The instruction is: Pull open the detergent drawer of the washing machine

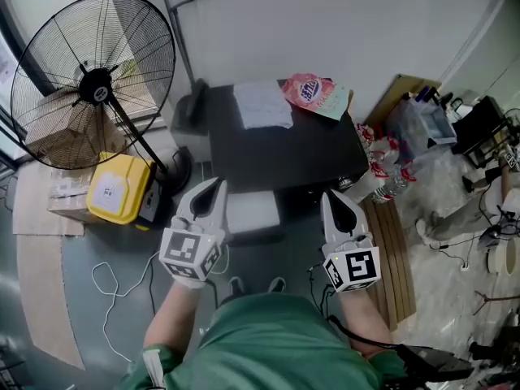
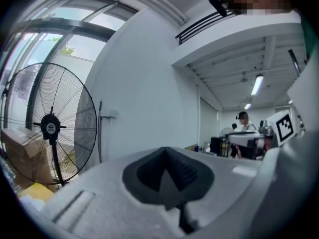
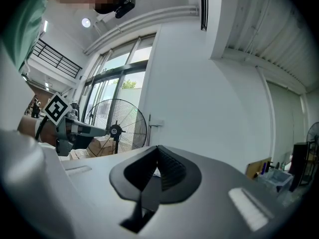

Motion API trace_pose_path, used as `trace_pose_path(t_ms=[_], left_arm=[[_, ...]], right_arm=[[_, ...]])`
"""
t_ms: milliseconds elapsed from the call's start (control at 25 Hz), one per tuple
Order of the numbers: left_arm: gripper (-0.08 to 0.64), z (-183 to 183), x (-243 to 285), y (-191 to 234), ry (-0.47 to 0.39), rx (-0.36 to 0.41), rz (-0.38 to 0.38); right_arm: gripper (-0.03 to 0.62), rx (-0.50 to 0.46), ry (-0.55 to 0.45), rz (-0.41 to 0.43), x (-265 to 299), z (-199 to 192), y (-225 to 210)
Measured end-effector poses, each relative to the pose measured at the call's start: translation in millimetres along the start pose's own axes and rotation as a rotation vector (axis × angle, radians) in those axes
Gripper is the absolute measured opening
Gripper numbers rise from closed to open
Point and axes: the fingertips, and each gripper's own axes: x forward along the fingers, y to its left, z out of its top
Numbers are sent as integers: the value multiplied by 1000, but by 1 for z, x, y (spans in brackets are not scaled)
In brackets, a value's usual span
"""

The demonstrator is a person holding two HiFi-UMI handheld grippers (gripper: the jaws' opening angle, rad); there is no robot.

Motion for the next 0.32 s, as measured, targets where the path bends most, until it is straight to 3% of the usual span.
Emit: trace_pose_path(t_ms=[320], left_arm=[[-3, -4, -7, 8, 5, -4, -19]], right_arm=[[2, -9, -4, -7, 2, 0, 14]])
